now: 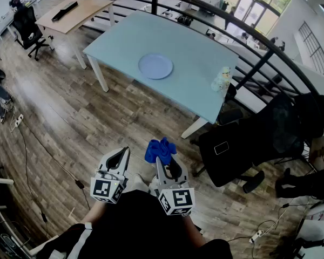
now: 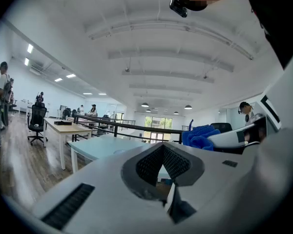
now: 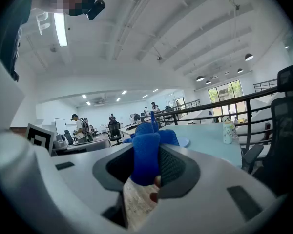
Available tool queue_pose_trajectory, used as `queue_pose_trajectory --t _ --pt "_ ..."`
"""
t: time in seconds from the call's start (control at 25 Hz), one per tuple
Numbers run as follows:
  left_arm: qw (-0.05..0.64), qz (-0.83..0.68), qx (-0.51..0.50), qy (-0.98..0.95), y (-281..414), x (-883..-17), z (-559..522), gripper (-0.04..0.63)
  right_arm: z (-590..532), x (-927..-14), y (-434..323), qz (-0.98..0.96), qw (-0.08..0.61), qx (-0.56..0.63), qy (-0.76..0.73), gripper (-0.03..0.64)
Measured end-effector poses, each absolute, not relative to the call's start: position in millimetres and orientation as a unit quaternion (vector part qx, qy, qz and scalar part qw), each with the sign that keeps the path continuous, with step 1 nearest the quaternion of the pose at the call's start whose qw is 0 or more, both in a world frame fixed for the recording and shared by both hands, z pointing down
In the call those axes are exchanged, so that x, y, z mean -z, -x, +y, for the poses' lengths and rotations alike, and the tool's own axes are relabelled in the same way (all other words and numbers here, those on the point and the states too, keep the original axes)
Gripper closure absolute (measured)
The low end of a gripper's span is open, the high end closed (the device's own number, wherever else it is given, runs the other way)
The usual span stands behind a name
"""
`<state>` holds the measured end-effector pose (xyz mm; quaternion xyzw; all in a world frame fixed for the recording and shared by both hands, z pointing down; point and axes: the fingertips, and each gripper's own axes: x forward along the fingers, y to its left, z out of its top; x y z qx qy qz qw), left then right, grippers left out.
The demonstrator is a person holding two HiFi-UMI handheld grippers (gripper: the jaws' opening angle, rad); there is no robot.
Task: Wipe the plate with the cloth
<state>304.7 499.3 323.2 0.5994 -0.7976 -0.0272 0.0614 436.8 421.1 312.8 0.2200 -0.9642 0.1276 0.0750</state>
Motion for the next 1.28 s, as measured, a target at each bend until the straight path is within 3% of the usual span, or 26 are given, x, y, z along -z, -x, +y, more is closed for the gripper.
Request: queue_pose_trajectory --t 1.28 --pt "0.053 -0.787 0.031 -0.614 -266 -325 522 0.594 446 -325 -399 -0.954 0.07 -0.143 -0.254 0.499"
